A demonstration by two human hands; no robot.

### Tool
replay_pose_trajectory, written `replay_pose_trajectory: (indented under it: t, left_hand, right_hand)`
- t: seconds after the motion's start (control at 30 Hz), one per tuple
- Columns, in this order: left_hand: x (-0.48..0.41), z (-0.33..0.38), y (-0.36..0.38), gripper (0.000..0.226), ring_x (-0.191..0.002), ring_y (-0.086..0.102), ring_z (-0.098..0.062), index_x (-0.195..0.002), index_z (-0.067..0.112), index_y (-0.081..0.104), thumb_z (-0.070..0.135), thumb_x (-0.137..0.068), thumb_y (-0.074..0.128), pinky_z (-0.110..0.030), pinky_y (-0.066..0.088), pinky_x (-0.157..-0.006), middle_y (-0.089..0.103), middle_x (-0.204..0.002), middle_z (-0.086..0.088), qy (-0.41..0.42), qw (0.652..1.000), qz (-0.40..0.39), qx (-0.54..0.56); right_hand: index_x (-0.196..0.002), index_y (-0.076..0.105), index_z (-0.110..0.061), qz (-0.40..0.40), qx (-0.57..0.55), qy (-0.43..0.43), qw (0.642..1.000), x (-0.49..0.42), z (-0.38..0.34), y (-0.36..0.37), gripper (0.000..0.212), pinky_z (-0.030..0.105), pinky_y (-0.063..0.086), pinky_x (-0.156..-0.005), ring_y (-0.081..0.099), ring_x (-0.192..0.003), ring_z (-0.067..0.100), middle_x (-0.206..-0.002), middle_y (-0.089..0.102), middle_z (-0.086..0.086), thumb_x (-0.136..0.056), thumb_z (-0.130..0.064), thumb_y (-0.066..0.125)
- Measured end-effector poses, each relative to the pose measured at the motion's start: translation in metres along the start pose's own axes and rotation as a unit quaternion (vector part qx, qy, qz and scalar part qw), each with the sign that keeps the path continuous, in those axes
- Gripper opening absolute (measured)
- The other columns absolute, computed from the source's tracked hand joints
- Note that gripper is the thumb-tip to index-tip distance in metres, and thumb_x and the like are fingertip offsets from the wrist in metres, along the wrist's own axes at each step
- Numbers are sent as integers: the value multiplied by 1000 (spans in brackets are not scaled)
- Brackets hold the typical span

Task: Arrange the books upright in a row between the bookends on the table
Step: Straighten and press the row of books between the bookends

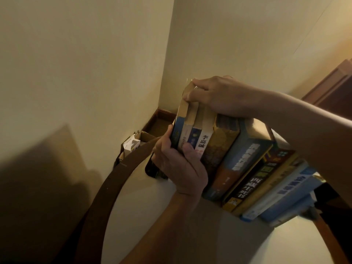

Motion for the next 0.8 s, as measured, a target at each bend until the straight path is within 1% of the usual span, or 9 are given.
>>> replay_pose_trajectory:
  t: [0.07, 0.17, 0.23, 0.3, 0.37, 0.47, 0.57, 0.7, 0.8]
  left_hand:
    - [0, 2, -2, 44, -107, 52, -20, -129, 11, 43, 44, -105, 27, -46, 45, -88, 52, -121, -1, -10, 1000, -2, -4]
    - [3, 10, -5, 45, -114, 46, -15, -135, 16, 40, 46, -104, 29, -54, 47, -88, 48, -125, 6, -42, 999, -11, 14]
    - [9, 17, -5, 52, -124, 46, -21, -143, 13, 35, 45, -102, 35, -58, 46, -92, 44, -134, 7, -49, 998, -22, 35]
    - [13, 21, -3, 66, -131, 43, -28, -149, 8, 28, 47, -98, 41, -59, 40, -100, 42, -141, -2, -50, 998, -29, 19]
    - [13, 22, 0, 75, -131, 41, -29, -151, 6, 23, 57, -97, 36, -53, 36, -106, 41, -142, -11, -49, 998, -31, -14]
    - [11, 22, 3, 79, -128, 43, -31, -152, 8, 22, 65, -97, 28, -49, 36, -104, 44, -138, -18, -45, 998, -26, -39]
    - [10, 21, 2, 80, -128, 44, -34, -152, 8, 20, 65, -97, 29, -50, 35, -105, 44, -138, -19, -47, 998, -28, -42]
    - [13, 26, -4, 84, -140, 34, -29, -156, 14, 14, 58, -91, 45, -47, 26, -116, 37, -148, -14, -65, 997, -47, -9]
    - [17, 32, -6, 93, -146, 24, -24, -156, 23, 6, 72, -87, 44, -30, 15, -119, 29, -154, -14, -65, 996, -58, 14]
  right_hand:
    - [-148, 44, -23, -2, -26, 10, 1000, 3, 0, -2, 46, 30, 31, -95, 37, -137, 29, -155, 39, 9, -109, -42, 31]
    - [-153, 32, -31, -22, 12, -4, 1000, 5, -1, 1, 47, 39, 28, -113, 27, -147, 32, -166, 17, 7, -109, -44, 23]
    - [-153, 27, -38, -26, 33, -13, 999, 2, 1, 9, 51, 46, 22, -121, 18, -152, 30, -168, 3, 4, -106, -51, 13]
    - [-158, 17, -36, -29, 11, 2, 1000, -2, 3, 13, 66, 48, 18, -122, 10, -154, 24, -169, 0, 3, -98, -64, 7]
    - [-160, 8, -34, -25, -4, 12, 1000, -4, 4, 16, 87, 49, 18, -122, 7, -155, 22, -169, 0, 4, -85, -77, 0]
    - [-159, 7, -34, -28, 2, 12, 1000, -10, 8, 20, 114, 51, 19, -121, 7, -155, 25, -169, 0, 7, -58, -84, -10]
    - [-159, 7, -36, -30, -16, 5, 999, -12, 10, 20, 114, 52, 19, -121, 7, -155, 24, -169, 0, 6, -58, -87, -8]
    - [-160, 4, -34, -23, -52, 17, 998, 0, 18, 9, 90, 56, 11, -122, 14, -154, 25, -168, 11, 2, -87, -85, 15]
    - [-160, 7, -34, -17, -23, 48, 998, 13, 34, 5, 99, 57, 9, -122, 17, -153, 23, -167, 17, -3, -77, -87, 17]
Point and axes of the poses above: each hand's wrist, its own x-axis away from the middle knuckle, its own y-axis out of the palm, z = x × y, the point moved 1 cm from there along -x, towards the middle knuckle
